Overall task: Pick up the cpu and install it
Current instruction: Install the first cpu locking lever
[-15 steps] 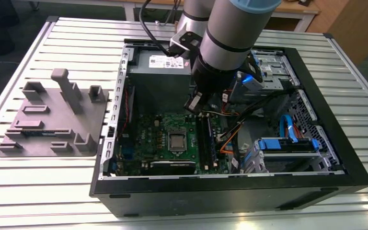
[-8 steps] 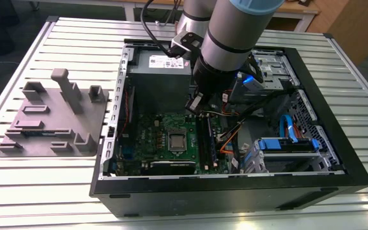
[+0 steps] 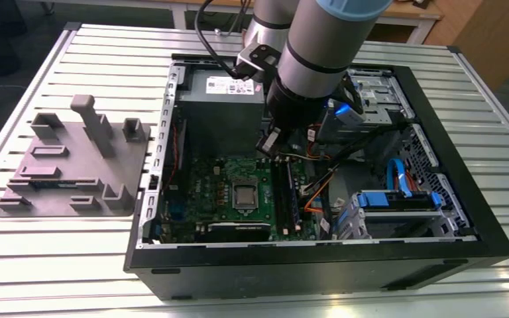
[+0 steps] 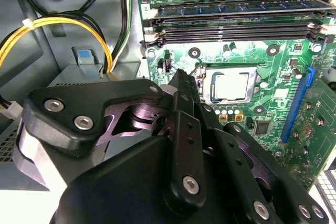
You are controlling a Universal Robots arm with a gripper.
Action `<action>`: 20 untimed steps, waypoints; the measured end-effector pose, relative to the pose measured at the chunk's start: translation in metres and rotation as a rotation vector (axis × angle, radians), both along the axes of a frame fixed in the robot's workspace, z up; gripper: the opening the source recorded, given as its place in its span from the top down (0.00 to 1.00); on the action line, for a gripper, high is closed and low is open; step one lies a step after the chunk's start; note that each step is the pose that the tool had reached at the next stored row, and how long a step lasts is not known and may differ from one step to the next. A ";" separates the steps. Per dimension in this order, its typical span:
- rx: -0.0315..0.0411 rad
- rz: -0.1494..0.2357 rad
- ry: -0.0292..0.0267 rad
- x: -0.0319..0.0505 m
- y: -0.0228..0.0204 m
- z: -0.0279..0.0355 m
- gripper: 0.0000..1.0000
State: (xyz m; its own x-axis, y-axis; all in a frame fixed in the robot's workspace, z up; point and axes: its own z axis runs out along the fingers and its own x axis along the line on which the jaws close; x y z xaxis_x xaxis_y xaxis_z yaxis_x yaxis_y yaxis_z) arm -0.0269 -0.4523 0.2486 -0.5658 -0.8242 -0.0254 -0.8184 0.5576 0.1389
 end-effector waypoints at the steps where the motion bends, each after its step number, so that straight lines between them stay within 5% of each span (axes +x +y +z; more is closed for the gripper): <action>1: 0.0008 0.000 0.0000 0.0000 0.0003 -0.0003 0.90; 20: 0.0139 0.001 0.0001 -0.0003 0.0065 -0.0069 0.90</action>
State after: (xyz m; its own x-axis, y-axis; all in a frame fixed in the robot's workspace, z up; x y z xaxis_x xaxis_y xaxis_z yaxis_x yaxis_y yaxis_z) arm -0.0272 -0.4458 0.2417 -0.5647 -0.8245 -0.0368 -0.8192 0.5545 0.1467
